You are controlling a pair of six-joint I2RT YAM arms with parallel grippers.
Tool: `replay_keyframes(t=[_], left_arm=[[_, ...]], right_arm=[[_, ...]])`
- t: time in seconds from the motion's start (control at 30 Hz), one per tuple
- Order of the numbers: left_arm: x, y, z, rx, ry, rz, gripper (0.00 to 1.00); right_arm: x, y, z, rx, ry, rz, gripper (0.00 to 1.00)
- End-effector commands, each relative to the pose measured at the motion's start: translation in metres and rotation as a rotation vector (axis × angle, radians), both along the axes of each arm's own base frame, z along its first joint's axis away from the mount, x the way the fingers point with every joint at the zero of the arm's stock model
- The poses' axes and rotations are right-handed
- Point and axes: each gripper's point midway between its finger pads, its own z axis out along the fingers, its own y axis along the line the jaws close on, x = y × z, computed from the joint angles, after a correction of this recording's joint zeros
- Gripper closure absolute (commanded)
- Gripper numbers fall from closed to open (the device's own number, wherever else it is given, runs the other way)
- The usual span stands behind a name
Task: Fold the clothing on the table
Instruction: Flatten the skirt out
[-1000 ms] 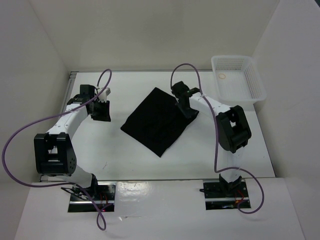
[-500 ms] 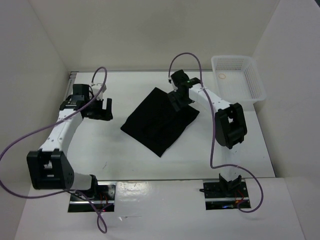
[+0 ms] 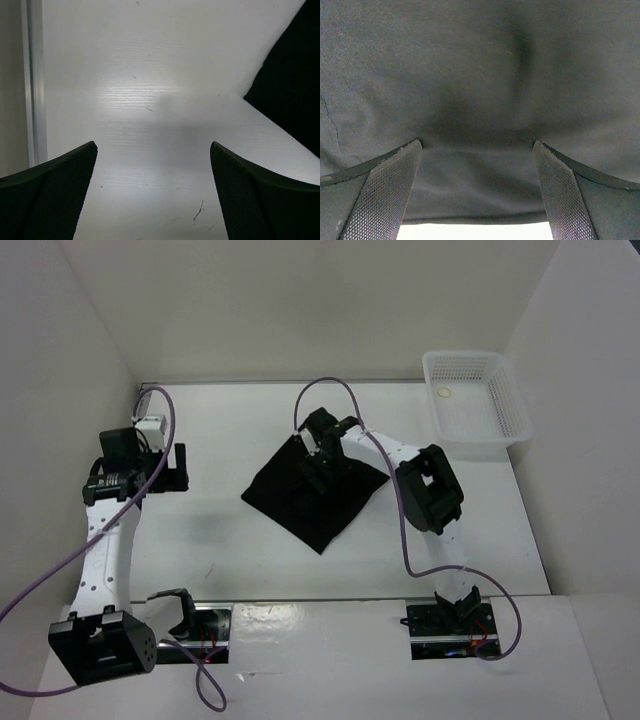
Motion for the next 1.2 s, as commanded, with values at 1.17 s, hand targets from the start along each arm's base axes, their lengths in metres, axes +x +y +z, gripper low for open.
replay_keyframes(t=[1.17], left_arm=[[-0.008,0.034,0.01,-0.044,-0.063,0.134,0.0]], right_arm=[[0.057,-0.006,-0.028,-0.044,-0.067,-0.41,0.01]])
